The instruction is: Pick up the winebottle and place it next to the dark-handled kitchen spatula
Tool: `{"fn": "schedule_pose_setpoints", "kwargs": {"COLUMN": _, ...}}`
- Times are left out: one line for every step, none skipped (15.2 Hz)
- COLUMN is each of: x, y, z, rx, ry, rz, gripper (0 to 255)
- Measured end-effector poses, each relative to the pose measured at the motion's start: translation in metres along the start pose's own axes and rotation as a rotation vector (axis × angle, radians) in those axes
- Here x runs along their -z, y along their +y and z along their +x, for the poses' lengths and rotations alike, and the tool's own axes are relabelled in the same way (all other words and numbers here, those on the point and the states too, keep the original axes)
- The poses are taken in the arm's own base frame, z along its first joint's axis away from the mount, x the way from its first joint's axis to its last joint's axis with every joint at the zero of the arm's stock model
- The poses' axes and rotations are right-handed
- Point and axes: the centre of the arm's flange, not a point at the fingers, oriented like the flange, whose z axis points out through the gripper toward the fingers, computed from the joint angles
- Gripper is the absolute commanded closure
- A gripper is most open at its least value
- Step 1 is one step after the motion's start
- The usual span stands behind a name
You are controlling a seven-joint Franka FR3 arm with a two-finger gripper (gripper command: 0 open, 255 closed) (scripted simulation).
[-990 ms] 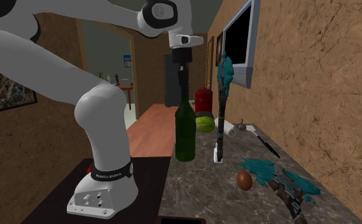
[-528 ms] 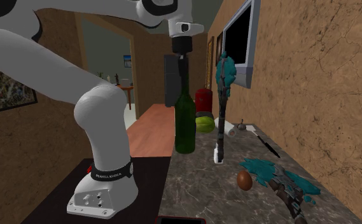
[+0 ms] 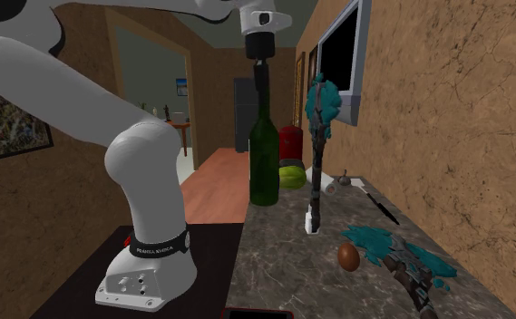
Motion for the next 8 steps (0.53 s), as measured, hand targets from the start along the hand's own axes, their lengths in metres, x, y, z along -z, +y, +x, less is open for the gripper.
{"fn": "schedule_pose_setpoints", "kwargs": {"x": 0.005, "y": 0.000, "z": 0.000, "rx": 0.000, "ry": 0.000, "rz": 0.000, "gripper": 255}}
{"fn": "schedule_pose_setpoints", "kwargs": {"x": 0.009, "y": -0.001, "z": 0.000, "rx": 0.000, "ry": 0.000, "rz": 0.000, "gripper": 255}}
{"fn": "schedule_pose_setpoints", "kwargs": {"x": 0.015, "y": -0.001, "z": 0.000, "rx": 0.000, "ry": 0.000, "rz": 0.000, "gripper": 255}}
{"fn": "schedule_pose_setpoints", "kwargs": {"x": 0.020, "y": -0.001, "z": 0.000, "rx": 0.000, "ry": 0.000, "rz": 0.000, "gripper": 255}}
{"fn": "schedule_pose_setpoints", "kwargs": {"x": 0.026, "y": 0.000, "z": 0.000, "rx": 0.000, "ry": 0.000, "rz": 0.000, "gripper": 255}}
{"fn": "schedule_pose_setpoints", "kwargs": {"x": 0.032, "y": 0.000, "z": 0.000, "rx": 0.000, "ry": 0.000, "rz": 0.000, "gripper": 255}}
{"fn": "schedule_pose_setpoints", "kwargs": {"x": 0.037, "y": -0.001, "z": 0.001, "rx": 0.000, "ry": 0.000, "rz": 0.000, "gripper": 255}}
{"fn": "schedule_pose_setpoints", "kwargs": {"x": 0.043, "y": -0.001, "z": 0.001, "rx": 0.000, "ry": 0.000, "rz": 0.000, "gripper": 255}}
